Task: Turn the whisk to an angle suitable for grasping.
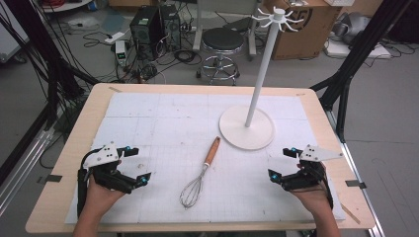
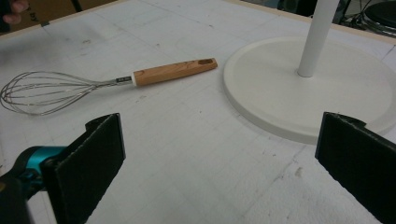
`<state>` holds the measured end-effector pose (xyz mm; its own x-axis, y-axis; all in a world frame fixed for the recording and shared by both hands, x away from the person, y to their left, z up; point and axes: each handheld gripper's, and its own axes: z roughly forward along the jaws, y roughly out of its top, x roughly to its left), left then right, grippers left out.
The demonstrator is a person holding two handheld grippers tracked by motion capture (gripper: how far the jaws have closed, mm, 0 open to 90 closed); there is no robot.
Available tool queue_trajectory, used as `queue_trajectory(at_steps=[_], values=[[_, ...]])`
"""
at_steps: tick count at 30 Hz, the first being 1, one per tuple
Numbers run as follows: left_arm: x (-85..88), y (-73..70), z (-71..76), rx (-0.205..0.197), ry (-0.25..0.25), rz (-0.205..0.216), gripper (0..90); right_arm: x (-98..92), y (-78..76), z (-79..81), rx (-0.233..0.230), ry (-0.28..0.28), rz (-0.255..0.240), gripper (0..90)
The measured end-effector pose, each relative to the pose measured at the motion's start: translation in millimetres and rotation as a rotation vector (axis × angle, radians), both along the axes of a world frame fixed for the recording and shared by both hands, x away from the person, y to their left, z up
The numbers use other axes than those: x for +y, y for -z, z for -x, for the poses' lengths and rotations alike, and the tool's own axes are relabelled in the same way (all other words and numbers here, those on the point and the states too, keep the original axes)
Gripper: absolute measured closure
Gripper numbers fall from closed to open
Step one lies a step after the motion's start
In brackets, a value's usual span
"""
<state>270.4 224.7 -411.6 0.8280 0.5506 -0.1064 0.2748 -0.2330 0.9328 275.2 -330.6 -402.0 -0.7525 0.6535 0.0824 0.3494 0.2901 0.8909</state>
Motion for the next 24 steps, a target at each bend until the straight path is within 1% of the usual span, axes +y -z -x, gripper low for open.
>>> queue_trajectory(at_steps=[4, 7, 10, 11, 14, 18, 21, 23, 24], values=[[-1.1, 1.7, 0.0, 0.011, -0.005, -0.002, 1.9, -1.2, 1.9, -2.2, 0.011, 0.004, 0.001, 0.5], [-3.1, 2.3, -0.2, 0.014, 0.001, -0.006, 1.9, -1.6, 3.7, -2.5, 0.02, 0.007, 0.008, 0.5], [-4.9, 1.0, 0.4, 0.012, 0.001, -0.004, 1.9, -1.7, 2.6, -0.8, 0.016, 0.013, 0.003, 0.5], [-5.6, 0.8, 1.0, 0.016, 0.005, 0.003, 1.9, -1.4, 2.1, -0.4, 0.016, 0.012, 0.002, 0.5], [-8.4, 0.4, 0.5, 0.024, 0.01, -0.008, 1.9, 0.3, 1.1, 0.8, 0.015, 0.012, 0.007, 0.5], [-16.5, -1.4, -2.5, 0.04, 0.013, -0.009, 1.9, 1.1, 0.0, 1.1, 0.014, 0.014, 0.012, 0.5], [-24.3, -4.2, -5.3, 0.045, 0.017, -0.019, 1.9, 1.6, 0.1, 1.0, 0.013, 0.013, 0.012, 0.5], [-29.8, -6.4, -7.6, 0.057, 0.021, -0.032, 1.9, 1.7, 1.1, 0.1, 0.014, 0.013, 0.018, 0.5], [-29.8, -6.4, -7.6, 0.057, 0.021, -0.032, 1.9, 2.0, 1.7, -0.1, 0.018, 0.012, 0.019, 0.5]])
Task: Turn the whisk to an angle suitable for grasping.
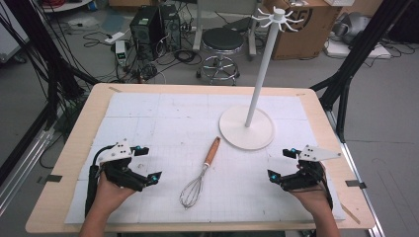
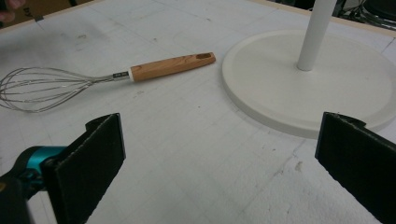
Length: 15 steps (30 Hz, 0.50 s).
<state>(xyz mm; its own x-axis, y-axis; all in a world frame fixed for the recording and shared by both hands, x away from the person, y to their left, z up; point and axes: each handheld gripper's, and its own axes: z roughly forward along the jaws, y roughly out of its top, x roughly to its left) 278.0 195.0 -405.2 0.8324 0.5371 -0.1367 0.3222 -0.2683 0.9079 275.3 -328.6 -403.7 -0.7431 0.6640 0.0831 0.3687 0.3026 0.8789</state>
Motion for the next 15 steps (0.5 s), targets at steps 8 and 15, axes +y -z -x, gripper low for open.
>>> queue_trajectory(at_steps=[8, 15], values=[[-20.6, -9.7, -10.5, 0.025, 0.002, -0.044, 1.9, 1.5, 0.9, -1.3, 0.007, -0.003, 0.003, 0.5], [-43.5, -23.7, -22.1, 0.033, 0.027, -0.087, 1.9, 1.1, 1.5, -1.9, 0.007, -0.005, 0.006, 0.5]])
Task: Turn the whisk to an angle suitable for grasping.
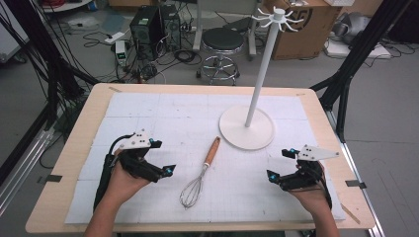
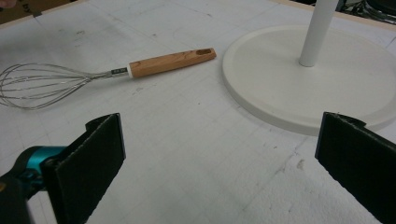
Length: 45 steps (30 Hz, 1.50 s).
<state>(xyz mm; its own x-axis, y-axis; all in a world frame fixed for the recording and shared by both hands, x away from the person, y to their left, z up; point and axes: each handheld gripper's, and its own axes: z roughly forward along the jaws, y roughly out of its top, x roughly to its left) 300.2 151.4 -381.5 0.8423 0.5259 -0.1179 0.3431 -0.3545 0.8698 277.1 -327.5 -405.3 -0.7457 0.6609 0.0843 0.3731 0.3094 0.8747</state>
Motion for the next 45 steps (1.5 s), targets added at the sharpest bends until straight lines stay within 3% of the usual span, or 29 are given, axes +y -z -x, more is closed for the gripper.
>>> queue_trajectory(at_steps=[9, 23, 27, 36, 45], values=[[-34.3, -10.5, -14.5, 0.027, 0.018, -0.06, 1.9, -0.8, -0.6, 0.6, 0.001, 0.002, -0.005, 0.5], [-71.0, -16.6, -36.3, 0.067, 0.046, -0.149, 1.9, 0.5, -0.2, 0.3, 0.001, -0.002, 0.002, 0.5], [-79.6, -15.8, -41.1, 0.082, 0.037, -0.15, 1.9, 0.0, -0.1, 0.2, 0.002, -0.002, 0.0, 0.5], [-98.9, -14.4, -49.2, 0.095, 0.055, -0.208, 1.9, -2.2, 0.2, -0.1, 0.005, 0.002, -0.003, 0.5], [-117.3, -8.1, -62.8, 0.141, 0.056, -0.257, 2.0, -2.7, 0.0, 0.1, 0.004, 0.003, 0.0, 0.5]])
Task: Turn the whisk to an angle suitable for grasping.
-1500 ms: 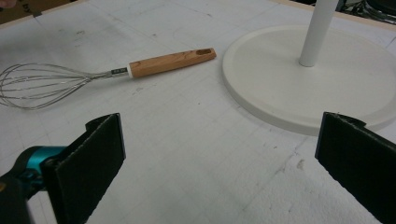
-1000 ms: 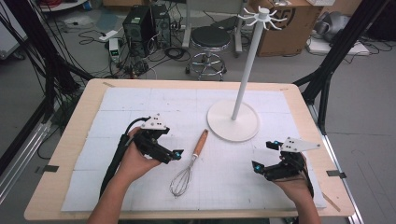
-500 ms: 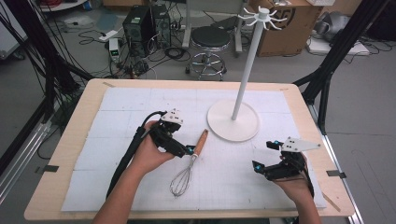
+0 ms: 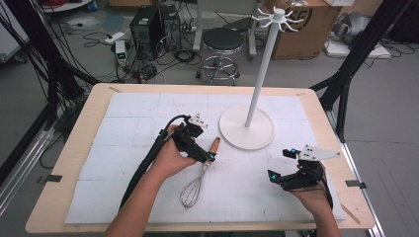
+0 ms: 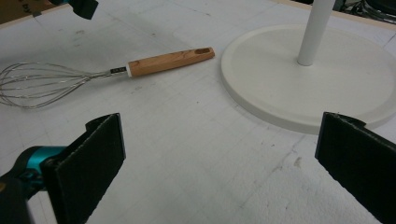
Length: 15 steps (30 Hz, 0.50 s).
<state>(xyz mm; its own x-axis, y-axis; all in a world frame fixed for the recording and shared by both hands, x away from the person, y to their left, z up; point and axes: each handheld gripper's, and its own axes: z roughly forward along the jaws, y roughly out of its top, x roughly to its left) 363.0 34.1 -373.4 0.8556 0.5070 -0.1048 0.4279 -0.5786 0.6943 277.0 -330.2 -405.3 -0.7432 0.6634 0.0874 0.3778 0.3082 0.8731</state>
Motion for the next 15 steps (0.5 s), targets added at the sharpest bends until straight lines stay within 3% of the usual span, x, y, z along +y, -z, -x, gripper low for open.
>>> queue_trajectory(at_steps=[2, 4, 10, 12, 15], values=[[-2.7, 2.1, -1.5, 0.01, 0.005, 0.003, 7.6, -0.6, 0.4, -0.5, -0.006, 0.001, 0.0, 0.5], [-6.5, 5.6, -4.3, 0.025, 0.022, -0.02, 12.0, -0.8, 0.8, -0.8, -0.006, 0.0, 0.002, 0.5], [-15.9, 11.4, -8.4, 0.044, -0.002, -0.049, 13.0, -0.9, 0.9, -0.8, -0.002, 0.004, 0.0, 0.5], [-20.2, 14.8, -11.7, 0.046, -0.012, -0.088, 13.4, -0.6, 1.0, -0.7, 0.002, 0.001, 0.001, 0.5], [-22.3, 16.9, -13.7, 0.052, -0.006, -0.11, 14.6, -0.6, 1.6, -1.0, 0.0, 0.001, 0.006, 0.5]])
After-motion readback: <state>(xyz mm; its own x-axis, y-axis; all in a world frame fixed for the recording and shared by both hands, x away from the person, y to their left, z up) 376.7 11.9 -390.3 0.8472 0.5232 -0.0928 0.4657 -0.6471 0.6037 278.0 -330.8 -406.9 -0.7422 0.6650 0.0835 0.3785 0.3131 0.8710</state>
